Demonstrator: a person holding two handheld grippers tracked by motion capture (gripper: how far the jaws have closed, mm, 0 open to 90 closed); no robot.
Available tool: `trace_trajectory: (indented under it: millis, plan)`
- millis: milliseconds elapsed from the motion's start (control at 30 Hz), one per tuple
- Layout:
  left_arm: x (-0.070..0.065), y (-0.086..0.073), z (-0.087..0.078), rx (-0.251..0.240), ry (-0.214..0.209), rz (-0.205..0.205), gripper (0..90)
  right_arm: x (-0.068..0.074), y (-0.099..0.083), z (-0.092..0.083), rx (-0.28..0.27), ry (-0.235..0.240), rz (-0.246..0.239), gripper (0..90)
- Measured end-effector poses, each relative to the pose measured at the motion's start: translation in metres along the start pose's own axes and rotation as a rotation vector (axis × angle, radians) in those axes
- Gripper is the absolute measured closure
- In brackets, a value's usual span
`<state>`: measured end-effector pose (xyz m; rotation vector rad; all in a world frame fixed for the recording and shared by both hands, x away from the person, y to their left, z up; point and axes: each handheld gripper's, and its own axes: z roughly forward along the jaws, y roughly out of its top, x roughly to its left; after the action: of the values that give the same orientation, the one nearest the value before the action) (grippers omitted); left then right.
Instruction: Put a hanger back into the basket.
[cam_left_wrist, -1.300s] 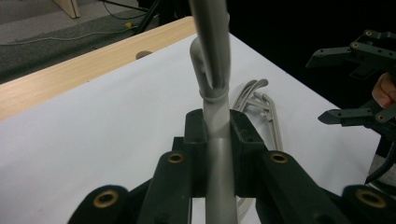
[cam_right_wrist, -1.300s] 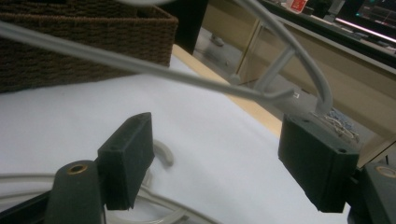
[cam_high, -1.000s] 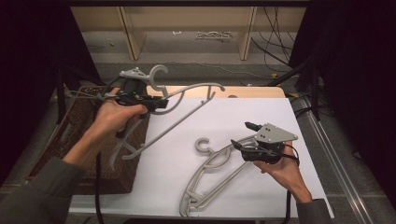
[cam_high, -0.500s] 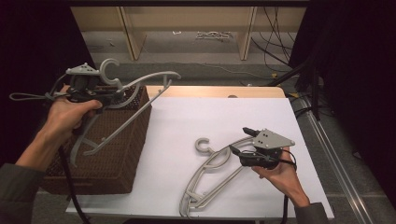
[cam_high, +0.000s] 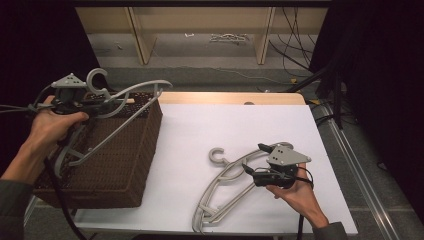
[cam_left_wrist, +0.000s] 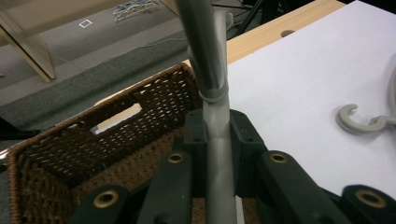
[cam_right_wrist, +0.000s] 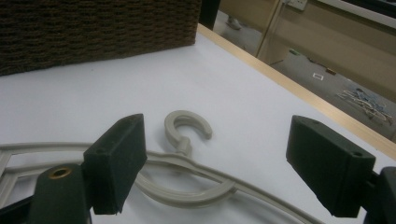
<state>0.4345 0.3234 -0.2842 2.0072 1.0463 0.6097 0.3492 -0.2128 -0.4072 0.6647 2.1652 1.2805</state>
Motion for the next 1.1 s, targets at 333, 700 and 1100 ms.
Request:
trace_trajectory:
  millis: [333,700,1100]
  plan:
    - [0.024,-0.021,-0.012,0.006,0.038,-0.011,79.1,0.0,-0.005,0.001,0.016,-0.008,-0.004,21.8]
    - [0.041,-0.04,-0.01,0.072,0.044,0.004,79.1,0.0,-0.007,0.002,0.038,-0.011,-0.023,22.4]
    - [0.044,-0.044,0.025,0.206,0.043,0.021,79.1,0.0,-0.008,0.004,0.044,-0.008,-0.026,22.7]
